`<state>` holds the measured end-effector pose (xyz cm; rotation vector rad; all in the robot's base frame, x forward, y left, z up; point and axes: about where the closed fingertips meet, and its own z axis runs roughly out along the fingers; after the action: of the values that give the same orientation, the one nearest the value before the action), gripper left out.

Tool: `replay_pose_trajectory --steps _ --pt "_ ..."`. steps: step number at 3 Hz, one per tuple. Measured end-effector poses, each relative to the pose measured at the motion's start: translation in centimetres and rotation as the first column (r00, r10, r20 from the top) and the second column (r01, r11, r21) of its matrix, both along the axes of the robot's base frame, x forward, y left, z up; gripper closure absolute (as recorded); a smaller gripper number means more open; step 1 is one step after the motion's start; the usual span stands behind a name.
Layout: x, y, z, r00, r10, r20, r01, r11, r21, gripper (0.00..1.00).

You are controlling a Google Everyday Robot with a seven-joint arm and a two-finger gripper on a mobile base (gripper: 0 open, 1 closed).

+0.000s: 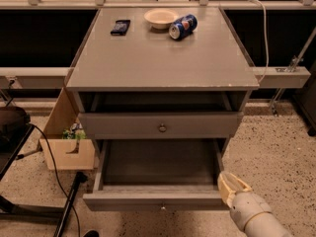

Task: Close middle drawer

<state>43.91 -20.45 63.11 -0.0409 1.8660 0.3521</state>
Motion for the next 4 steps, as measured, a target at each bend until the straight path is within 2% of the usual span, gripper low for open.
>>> replay_pose_trajectory --steps 1,2,3,4 --pt "-0.2 0.2 -1.5 0.9999 -0.017 -0.002 0.017 1.0 0.024 1.0" --pt "-0.2 0.6 -4.4 0.9987 -0.051 0.009 0.051 0.997 0.055 1.0" --pt "0.6 1.0 -8.2 0.9958 -0.09 0.018 0.088 0.993 0.074 1.0" --pt "0.2 0.5 -13.5 0.9922 -0.125 0.006 0.123 0.987 0.103 1.0"
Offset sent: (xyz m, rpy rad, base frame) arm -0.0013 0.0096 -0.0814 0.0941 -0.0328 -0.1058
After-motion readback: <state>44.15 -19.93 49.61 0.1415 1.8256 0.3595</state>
